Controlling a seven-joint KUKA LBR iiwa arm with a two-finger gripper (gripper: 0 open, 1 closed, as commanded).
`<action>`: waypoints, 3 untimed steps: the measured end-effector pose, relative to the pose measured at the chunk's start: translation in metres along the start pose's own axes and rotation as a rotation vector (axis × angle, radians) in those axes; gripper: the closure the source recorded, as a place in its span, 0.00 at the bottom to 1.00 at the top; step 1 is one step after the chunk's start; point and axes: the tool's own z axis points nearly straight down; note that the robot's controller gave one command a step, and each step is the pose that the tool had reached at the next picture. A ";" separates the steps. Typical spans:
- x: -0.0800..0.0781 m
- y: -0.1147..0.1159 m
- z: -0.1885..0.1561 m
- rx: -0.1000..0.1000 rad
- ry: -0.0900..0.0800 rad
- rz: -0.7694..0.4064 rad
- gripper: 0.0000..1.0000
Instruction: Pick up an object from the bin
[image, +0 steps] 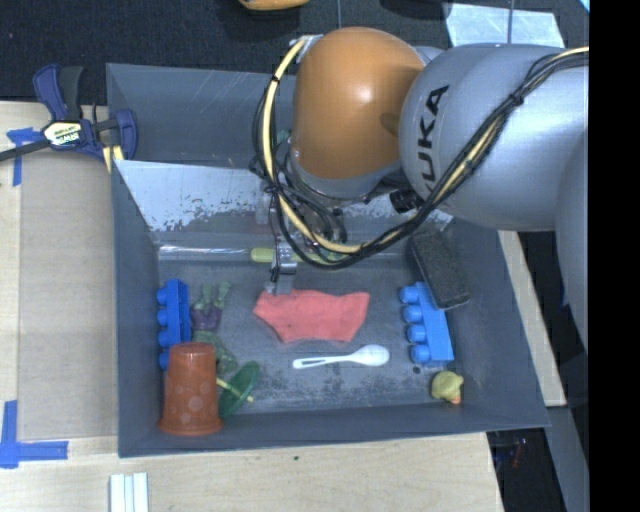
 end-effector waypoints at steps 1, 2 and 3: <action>-0.002 -0.001 -0.004 -0.002 -0.008 0.002 0.00; 0.021 -0.046 0.039 -0.001 -0.009 -0.087 0.00; 0.025 -0.108 0.037 -0.005 -0.014 0.053 0.00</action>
Offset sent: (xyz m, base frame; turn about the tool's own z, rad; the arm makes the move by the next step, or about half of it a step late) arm -0.0263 -0.0558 -0.0492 -0.1027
